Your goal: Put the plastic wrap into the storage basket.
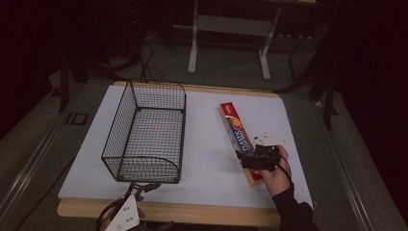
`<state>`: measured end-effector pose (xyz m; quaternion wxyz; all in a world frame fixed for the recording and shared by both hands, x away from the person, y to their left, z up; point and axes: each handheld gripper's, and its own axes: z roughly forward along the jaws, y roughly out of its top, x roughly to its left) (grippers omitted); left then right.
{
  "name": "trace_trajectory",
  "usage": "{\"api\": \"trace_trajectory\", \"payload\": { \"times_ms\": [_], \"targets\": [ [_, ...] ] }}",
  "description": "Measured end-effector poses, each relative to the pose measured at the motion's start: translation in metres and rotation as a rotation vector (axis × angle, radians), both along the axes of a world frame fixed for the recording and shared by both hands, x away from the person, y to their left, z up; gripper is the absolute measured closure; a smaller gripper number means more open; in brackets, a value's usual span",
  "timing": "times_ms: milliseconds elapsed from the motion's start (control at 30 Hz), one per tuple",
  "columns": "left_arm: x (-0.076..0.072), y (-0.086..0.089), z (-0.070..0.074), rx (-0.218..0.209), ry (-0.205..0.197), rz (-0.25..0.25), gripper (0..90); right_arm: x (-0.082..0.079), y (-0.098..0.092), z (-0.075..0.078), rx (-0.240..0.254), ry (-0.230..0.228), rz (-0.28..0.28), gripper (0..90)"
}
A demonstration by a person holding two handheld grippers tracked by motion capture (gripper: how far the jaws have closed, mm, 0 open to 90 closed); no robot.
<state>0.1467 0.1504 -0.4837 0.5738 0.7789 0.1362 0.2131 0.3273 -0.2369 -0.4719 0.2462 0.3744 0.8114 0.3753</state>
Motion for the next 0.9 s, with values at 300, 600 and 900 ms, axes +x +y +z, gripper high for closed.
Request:
{"api": "trace_trajectory", "payload": {
  "times_ms": [300, 600, 900],
  "targets": [
    [0.000, 0.000, 0.000, 0.002, 0.000, -0.004, 1.9, 0.025, 0.005, 0.003, -0.030, 0.096, -0.075, 12.6],
    [-0.001, -0.002, -0.001, 0.023, 0.001, -0.010, 1.9, 0.043, 0.015, 0.005, -0.057, 0.208, -0.114, 10.2],
    [-0.001, -0.001, -0.001, 0.014, 0.002, -0.012, 1.9, 0.061, 0.023, 0.003, -0.109, 0.266, -0.180, 10.1]
  ]
}}
